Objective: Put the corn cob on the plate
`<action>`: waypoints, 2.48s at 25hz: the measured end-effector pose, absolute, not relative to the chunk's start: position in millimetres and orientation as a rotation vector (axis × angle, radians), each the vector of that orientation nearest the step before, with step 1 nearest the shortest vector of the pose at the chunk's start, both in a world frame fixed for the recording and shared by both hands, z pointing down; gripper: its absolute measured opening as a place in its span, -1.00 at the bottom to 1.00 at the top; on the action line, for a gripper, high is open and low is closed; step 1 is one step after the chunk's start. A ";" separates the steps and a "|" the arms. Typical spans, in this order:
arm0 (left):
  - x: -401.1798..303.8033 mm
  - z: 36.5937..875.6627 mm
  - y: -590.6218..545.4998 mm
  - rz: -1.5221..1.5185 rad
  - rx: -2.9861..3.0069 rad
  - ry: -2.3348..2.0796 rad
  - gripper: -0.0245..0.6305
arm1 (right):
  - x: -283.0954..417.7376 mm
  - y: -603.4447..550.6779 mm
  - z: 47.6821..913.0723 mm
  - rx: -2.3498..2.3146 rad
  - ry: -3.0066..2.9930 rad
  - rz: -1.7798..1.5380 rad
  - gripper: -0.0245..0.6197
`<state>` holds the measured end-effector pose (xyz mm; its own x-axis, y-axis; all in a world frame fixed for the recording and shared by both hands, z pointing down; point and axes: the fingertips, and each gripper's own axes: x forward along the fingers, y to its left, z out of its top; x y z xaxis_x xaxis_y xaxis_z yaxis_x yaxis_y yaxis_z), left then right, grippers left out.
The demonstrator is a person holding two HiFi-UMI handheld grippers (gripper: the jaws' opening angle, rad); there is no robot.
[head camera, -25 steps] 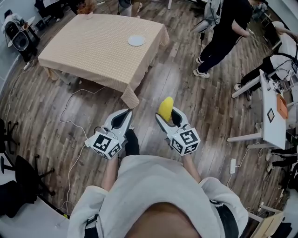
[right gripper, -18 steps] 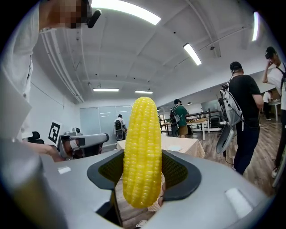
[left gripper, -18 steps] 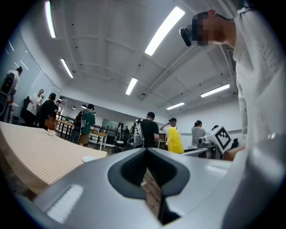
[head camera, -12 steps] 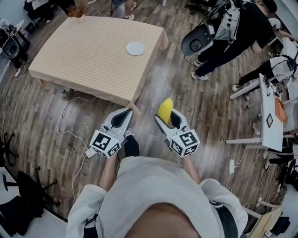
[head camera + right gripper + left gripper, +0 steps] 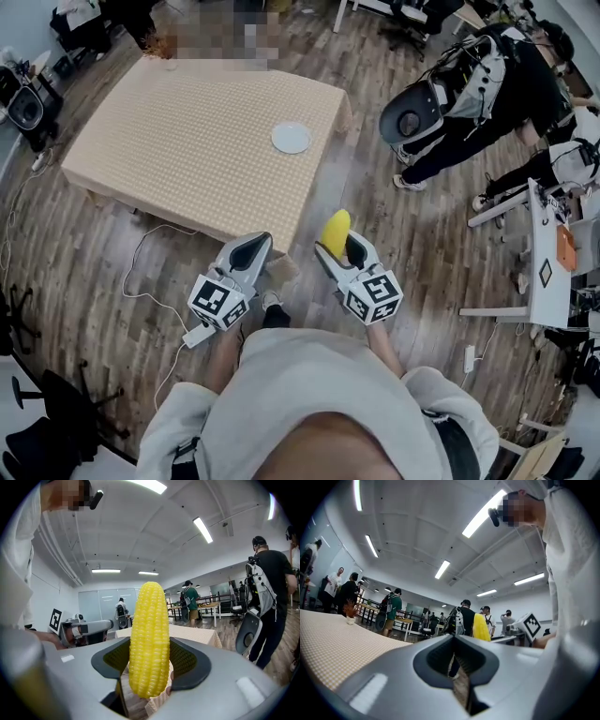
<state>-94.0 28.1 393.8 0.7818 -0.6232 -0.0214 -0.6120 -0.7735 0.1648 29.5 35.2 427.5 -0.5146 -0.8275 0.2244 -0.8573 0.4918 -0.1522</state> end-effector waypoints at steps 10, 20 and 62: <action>-118.6 386.3 -57.0 -0.126 2.850 -0.939 -0.90 | -0.3 -47.5 422.4 1.503 -2.595 0.356 -0.14; -119.7 389.4 -91.8 -0.107 2.875 -0.894 -0.90 | -2.9 -74.4 429.7 1.533 -2.573 0.373 -0.14; 5.9 370.7 -259.4 -0.049 2.838 -1.178 -0.91 | 104.3 -271.9 423.4 1.247 -2.783 0.363 -0.14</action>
<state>5.9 -259.4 370.7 0.7061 -0.7081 -0.0032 -0.7059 -0.7043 0.0750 104.3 -271.9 423.4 -0.6682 -0.7267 0.1595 -0.7433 0.6427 -0.1857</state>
